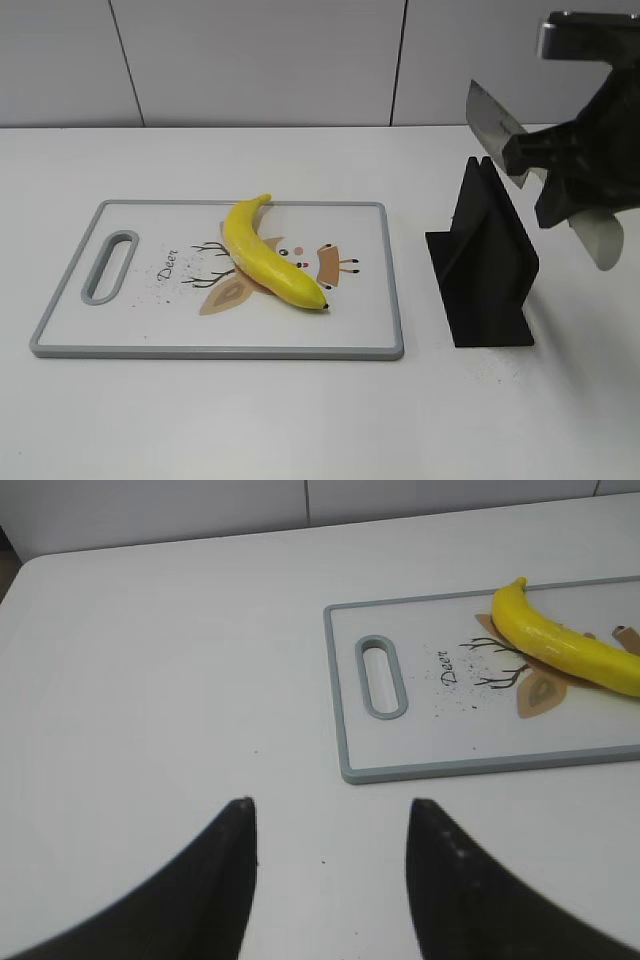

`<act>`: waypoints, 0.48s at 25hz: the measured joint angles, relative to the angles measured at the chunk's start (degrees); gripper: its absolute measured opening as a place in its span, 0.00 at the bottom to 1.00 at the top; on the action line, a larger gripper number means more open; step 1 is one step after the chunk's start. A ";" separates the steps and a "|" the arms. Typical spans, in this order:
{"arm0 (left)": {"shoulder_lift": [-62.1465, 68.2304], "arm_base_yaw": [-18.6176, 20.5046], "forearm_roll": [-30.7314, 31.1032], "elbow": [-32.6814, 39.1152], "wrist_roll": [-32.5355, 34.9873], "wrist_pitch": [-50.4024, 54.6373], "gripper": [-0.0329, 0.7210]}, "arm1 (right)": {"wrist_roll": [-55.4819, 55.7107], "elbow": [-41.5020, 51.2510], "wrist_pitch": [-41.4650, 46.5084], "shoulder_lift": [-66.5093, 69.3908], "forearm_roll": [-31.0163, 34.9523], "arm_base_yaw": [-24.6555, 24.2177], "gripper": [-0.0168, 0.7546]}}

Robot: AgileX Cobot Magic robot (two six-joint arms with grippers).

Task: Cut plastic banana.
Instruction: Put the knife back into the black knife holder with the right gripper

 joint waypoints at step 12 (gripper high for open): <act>0.00 0.00 0.00 0.00 0.00 0.00 0.61 | -1.12 -3.09 3.34 2.82 0.89 0.00 0.25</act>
